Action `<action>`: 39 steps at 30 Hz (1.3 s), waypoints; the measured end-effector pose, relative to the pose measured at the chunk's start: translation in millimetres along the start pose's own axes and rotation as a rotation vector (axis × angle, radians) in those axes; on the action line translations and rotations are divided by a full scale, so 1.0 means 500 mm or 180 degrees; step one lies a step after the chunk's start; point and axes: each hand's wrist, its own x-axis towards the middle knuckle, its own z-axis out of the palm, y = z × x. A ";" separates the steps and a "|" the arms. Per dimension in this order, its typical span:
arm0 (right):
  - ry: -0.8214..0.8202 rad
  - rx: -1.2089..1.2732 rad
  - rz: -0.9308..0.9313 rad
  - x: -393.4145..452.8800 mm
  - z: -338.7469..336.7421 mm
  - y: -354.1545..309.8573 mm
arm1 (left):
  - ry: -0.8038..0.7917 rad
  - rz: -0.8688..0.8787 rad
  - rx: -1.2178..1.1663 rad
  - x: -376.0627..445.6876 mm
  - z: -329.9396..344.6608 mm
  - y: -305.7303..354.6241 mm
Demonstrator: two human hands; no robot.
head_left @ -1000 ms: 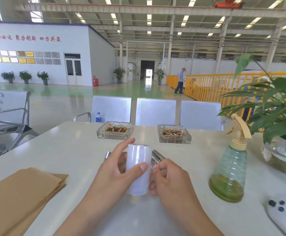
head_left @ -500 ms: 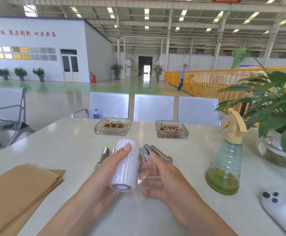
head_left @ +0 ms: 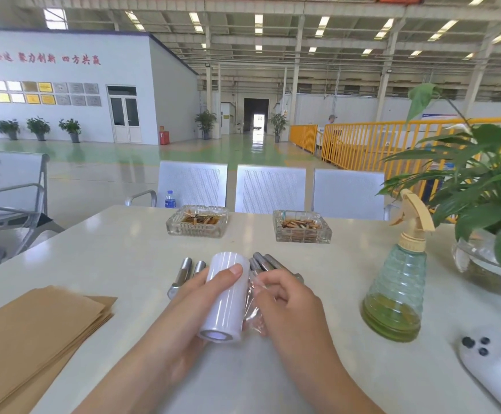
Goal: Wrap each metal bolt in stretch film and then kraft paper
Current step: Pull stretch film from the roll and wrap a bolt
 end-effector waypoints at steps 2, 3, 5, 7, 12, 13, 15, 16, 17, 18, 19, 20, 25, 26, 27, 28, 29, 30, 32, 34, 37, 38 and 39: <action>0.0169 -0.0077 -0.0082 0.002 -0.002 0.006 | 0.0036 0.0026 0.0010 0.000 0.001 0.002; 0.0237 -0.0038 -0.0047 0.002 -0.002 0.007 | 0.0064 0.0049 0.0024 -0.004 0.003 0.005; 0.0321 0.0059 0.0102 0.003 -0.004 0.011 | 0.0118 0.0060 0.0080 -0.008 0.011 0.004; 0.0419 0.0130 0.0274 0.007 -0.005 0.017 | 0.0320 0.0010 -0.0116 -0.013 0.032 0.007; 0.0599 0.0460 0.0619 0.022 -0.019 0.016 | 0.0161 0.0527 -0.0823 -0.016 0.021 0.022; 0.0578 0.0564 0.0600 0.023 -0.022 0.012 | 0.0189 0.0455 -0.0781 -0.017 0.015 0.017; 0.0541 0.0828 0.0561 0.023 -0.028 0.001 | 0.0178 -0.0048 -0.0648 -0.025 0.014 0.018; 0.0539 0.0990 0.0594 0.024 -0.031 -0.004 | 0.0136 -0.0374 -0.0771 -0.029 0.018 0.022; 0.0547 0.1158 0.0653 0.024 -0.035 -0.008 | 0.0201 -0.0605 -0.0842 -0.018 0.017 0.028; 0.0554 0.1296 0.0721 0.025 -0.039 -0.010 | 0.0185 -0.0581 -0.0879 -0.021 0.008 0.024; 0.0556 0.1396 0.0784 0.026 -0.043 -0.012 | 0.0216 -0.0529 -0.0847 -0.021 0.000 0.019; 0.0565 0.1472 0.0836 0.027 -0.047 -0.014 | 0.0229 -0.0485 -0.0858 -0.016 -0.004 0.019; 0.0845 0.1829 0.1047 0.039 -0.068 -0.007 | 0.0103 -0.0620 -0.1060 -0.014 -0.005 0.032; 0.0890 0.1875 0.1075 0.040 -0.071 -0.006 | 0.0083 -0.0677 -0.1056 -0.014 -0.006 0.032; 0.0912 0.1900 0.1096 0.041 -0.074 -0.005 | 0.0041 -0.0716 -0.1040 -0.013 -0.009 0.032; 0.0915 0.1920 0.1111 0.041 -0.076 -0.005 | -0.0002 -0.0722 -0.1028 -0.013 -0.010 0.033; 0.0914 0.1944 0.1116 0.041 -0.078 -0.005 | -0.0007 -0.0712 -0.1020 -0.012 -0.012 0.033; 0.0922 0.1972 0.1113 0.042 -0.080 -0.007 | 0.0012 -0.0689 -0.1000 -0.011 -0.013 0.032; 0.0967 0.2036 0.1102 0.044 -0.085 -0.008 | 0.0045 -0.0612 -0.0899 -0.012 -0.015 0.033; 0.1013 0.2093 0.1062 0.045 -0.093 -0.007 | 0.0082 -0.0578 -0.0871 -0.010 -0.018 0.034; 0.1102 0.2085 0.1021 0.045 -0.103 -0.004 | 0.0205 -0.0661 -0.1038 -0.007 -0.022 0.040; 0.1139 0.2066 0.1029 0.045 -0.107 -0.003 | 0.0219 -0.0707 -0.1116 -0.005 -0.024 0.041; 0.1183 0.2048 0.1047 0.045 -0.109 -0.001 | 0.0223 -0.0751 -0.1145 -0.004 -0.028 0.042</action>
